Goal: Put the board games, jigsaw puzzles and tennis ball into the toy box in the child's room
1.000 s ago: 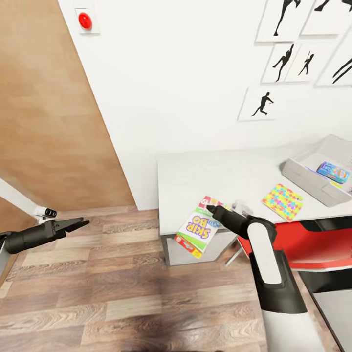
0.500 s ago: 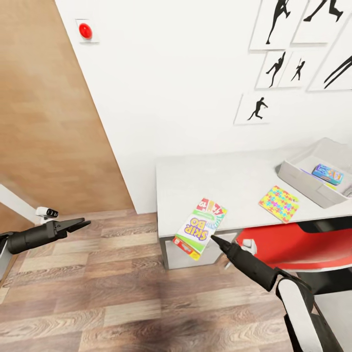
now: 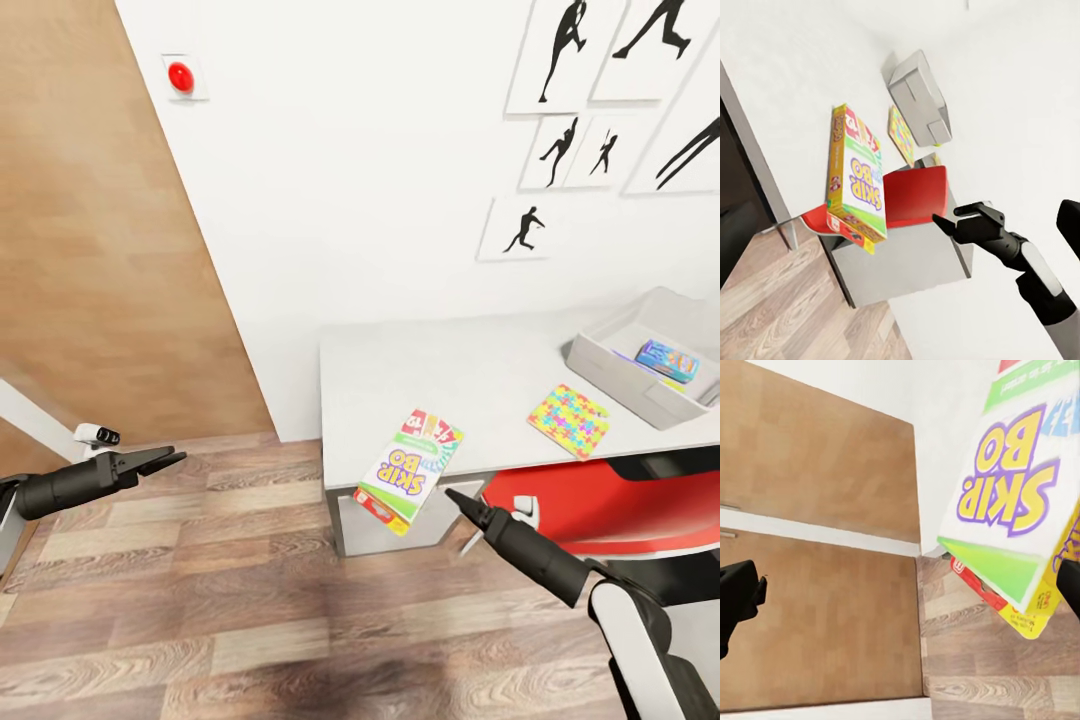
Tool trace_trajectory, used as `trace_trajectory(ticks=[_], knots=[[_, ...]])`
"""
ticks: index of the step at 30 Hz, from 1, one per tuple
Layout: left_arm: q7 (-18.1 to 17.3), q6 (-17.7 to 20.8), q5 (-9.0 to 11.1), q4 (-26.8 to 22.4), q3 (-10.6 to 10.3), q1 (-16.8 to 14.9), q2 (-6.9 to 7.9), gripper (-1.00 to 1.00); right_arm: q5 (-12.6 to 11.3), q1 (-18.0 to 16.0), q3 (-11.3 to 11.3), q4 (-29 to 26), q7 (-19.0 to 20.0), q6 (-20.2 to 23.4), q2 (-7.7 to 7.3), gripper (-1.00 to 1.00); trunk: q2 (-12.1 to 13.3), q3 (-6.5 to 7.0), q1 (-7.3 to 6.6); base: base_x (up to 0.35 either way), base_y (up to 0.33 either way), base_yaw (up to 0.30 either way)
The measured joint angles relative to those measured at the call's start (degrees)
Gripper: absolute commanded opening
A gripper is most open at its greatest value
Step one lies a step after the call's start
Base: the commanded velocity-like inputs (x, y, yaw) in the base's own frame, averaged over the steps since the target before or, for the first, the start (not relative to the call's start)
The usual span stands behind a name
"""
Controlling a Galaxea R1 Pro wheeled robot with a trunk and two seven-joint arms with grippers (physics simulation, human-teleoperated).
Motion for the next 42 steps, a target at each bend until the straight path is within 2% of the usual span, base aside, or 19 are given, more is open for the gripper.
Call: trace_trajectory(ticks=[4, 17, 23, 33, 42], knots=[[0.0, 0.0, 0.0, 0.0, -0.1, 0.0, 0.00, 1.00, 0.0, 0.0, 0.4, 0.6, 0.4, -2.8, -0.23, 1.00, 0.0, 0.02, 0.00, 0.000, 0.000, 0.000], [0.0, 0.0, 0.0, 0.0, -0.2, 0.0, -0.10, 1.00, -0.1, 0.0, -0.2, 0.9, 0.5, -3.3, -0.34, 1.00, 0.0, 0.03, 0.00, 0.000, 0.000, 0.000], [0.0, 0.2, 0.0, 0.1, -0.3, 0.0, -1.66, 1.00, -0.5, 0.0, -0.5, 1.0, 0.5, -3.1, -0.44, 1.00, 0.0, 0.03, 0.00, 0.000, 0.000, 0.000], [0.0, 0.4, 0.0, 0.5, -0.4, 0.0, -3.28, 1.00, -0.7, 0.0, -0.5, 1.0, 1.6, -2.9, -0.53, 1.00, 0.0, 0.03, 0.00, 0.000, 0.000, 0.000], [3.3, 0.5, 0.0, 1.0, -0.4, 0.0, -5.11, 1.00, -0.4, 0.0, -0.6, 1.0, 5.4, -3.0, -0.54, 1.00, 0.0, 0.12, 0.00, 0.000, 0.000, 0.000]])
